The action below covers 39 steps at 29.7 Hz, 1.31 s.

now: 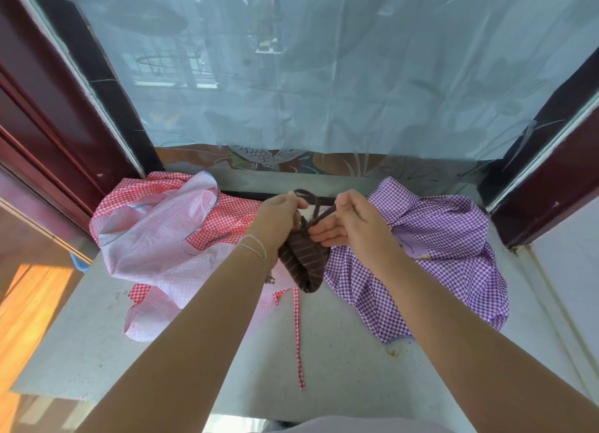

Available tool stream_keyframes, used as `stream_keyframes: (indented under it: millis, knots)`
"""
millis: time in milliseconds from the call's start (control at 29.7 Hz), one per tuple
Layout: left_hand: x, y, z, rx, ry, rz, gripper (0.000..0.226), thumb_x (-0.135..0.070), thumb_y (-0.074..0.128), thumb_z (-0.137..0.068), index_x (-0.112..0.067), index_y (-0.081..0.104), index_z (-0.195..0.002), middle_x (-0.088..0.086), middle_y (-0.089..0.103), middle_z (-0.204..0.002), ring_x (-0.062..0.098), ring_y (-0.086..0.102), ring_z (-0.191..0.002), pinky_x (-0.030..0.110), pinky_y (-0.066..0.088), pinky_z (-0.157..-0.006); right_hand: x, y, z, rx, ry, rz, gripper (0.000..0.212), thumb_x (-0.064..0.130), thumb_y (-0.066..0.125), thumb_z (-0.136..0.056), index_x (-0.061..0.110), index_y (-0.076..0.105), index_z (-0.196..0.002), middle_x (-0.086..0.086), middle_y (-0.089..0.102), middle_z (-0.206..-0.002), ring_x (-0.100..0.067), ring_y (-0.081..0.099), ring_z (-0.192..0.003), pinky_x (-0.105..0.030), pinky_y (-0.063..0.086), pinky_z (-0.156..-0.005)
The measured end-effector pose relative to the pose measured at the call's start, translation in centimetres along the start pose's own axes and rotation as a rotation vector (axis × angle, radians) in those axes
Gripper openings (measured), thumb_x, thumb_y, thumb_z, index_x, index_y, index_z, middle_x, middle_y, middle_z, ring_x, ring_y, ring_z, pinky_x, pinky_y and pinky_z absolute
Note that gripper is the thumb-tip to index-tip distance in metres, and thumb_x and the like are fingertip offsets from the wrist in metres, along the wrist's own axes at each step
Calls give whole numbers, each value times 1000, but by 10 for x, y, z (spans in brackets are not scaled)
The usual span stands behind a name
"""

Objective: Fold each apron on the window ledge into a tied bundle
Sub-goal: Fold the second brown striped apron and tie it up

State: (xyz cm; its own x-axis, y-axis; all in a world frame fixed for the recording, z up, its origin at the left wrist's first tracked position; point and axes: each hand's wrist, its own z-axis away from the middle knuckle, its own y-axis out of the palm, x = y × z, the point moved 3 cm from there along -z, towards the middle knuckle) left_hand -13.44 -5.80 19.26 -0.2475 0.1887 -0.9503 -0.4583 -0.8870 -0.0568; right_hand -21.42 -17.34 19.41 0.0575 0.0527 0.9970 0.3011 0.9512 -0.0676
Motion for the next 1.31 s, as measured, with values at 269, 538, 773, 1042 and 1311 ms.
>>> stream_keyframes:
  millis: [269,538,773,1042,1311]
  knots:
    - [-5,20,23,544,121,-818,22,-23,43,-101,-8,56,-108,12,63,-105,28,59,-94,41,52,-90,15,-9,-5,45,-134,517,22,30,50,-98,17,56,-81,1,66,-60,-7,60,-49,-16,46,-50]
    - [-1,4,5,351,39,-440,30,-16,43,-101,-15,58,-76,1,53,-69,14,47,-63,24,43,-62,10,-14,-5,201,52,646,24,40,65,-86,24,56,-102,10,64,-85,-2,61,-75,-18,50,-66]
    - [-1,-17,-9,322,-81,-103,18,-7,57,-93,-12,71,-83,-2,66,-68,8,54,-61,20,50,-64,22,-31,0,182,-108,770,36,40,44,-98,20,66,-79,7,39,-48,-6,29,-37,-18,24,-43]
    - [-4,-10,-8,419,105,-334,29,4,71,-79,-23,77,-74,-1,74,-79,16,66,-83,25,52,-80,20,-37,0,486,140,1030,35,40,45,-99,17,69,-88,13,63,-71,0,55,-64,-16,43,-65]
    - [-28,7,13,433,685,-812,25,4,68,-77,-21,65,-81,-6,66,-83,12,61,-73,21,51,-69,15,-23,-12,202,-84,655,24,15,50,-98,29,66,-109,9,70,-89,-4,65,-81,-21,52,-77]
